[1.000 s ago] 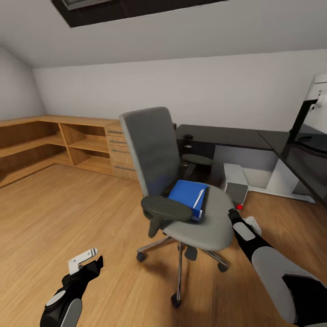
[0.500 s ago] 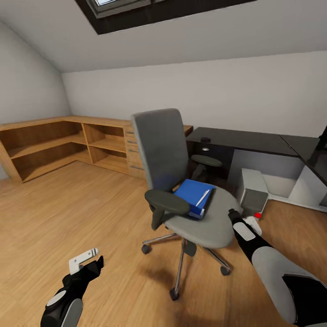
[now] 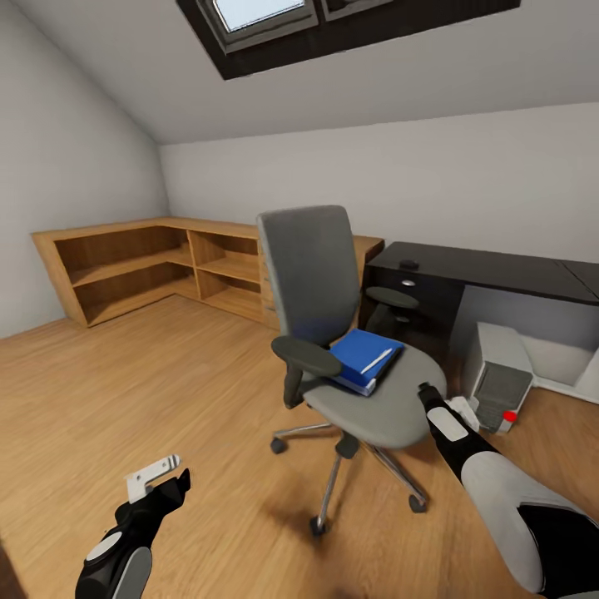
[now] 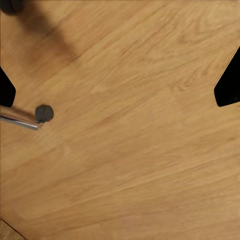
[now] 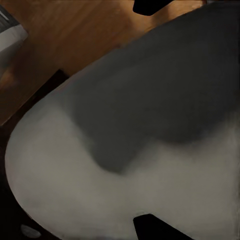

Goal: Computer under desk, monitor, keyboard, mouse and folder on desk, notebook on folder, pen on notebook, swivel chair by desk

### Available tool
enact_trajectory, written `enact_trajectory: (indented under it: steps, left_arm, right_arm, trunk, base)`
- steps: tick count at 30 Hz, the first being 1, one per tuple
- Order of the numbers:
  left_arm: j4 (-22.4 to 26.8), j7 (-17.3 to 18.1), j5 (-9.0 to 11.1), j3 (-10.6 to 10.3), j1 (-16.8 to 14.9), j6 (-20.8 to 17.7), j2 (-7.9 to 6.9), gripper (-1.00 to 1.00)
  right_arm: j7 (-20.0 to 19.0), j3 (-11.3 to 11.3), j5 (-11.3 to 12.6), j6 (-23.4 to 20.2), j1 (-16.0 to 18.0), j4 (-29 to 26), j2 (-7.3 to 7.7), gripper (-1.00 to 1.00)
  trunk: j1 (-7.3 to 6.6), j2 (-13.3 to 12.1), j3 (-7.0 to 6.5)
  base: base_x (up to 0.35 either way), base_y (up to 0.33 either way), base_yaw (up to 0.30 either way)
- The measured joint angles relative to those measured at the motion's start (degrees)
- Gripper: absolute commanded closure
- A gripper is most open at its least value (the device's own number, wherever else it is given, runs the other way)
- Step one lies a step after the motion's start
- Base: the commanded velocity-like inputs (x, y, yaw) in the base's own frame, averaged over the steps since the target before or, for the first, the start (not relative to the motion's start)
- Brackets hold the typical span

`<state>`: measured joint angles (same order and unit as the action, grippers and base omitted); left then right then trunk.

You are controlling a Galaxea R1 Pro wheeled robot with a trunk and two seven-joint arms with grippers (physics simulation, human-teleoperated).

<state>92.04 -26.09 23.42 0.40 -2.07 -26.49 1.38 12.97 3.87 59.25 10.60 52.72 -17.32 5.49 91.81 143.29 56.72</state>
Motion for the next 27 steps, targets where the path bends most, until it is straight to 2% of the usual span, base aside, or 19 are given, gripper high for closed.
enact_trajectory:
  steps: [5, 9, 22, 27]
  left_arm:
    - [0.0, 0.0, 0.0, -0.1, 0.0, 0.0, 0.00, -1.00]
    - [0.0, 0.0, 0.0, -0.1, 0.0, 0.0, 0.06, -1.00]
    - [0.0, 0.0, 0.0, 0.0, 0.0, 0.1, 0.01, -1.00]
    - [-0.1, 0.0, 0.0, -0.1, 0.0, 0.0, 0.01, -1.00]
  right_arm:
    - [0.0, 0.0, 0.0, 0.0, 0.0, 0.0, 0.04, -1.00]
    - [0.1, 0.1, -0.1, 0.0, 0.0, 0.0, 0.07, -1.00]
    - [-1.1, 0.0, 0.0, -0.1, 0.0, 0.1, 0.26, -1.00]
    - [-1.2, 0.0, 0.0, 0.0, 0.0, 0.2, 0.48, -1.00]
  trunk:
    - [-0.13, -0.1, -1.17]
    - [-1.00, -1.7, -1.90]
    - [-1.00, -1.7, -1.90]
    - [-0.97, -1.7, -1.90]
  base:
    - [0.000, 0.000, 0.053]
    - [0.000, 0.000, 0.006]
    - [-0.003, 0.000, 0.000]
    - [-0.237, -0.094, 0.000]
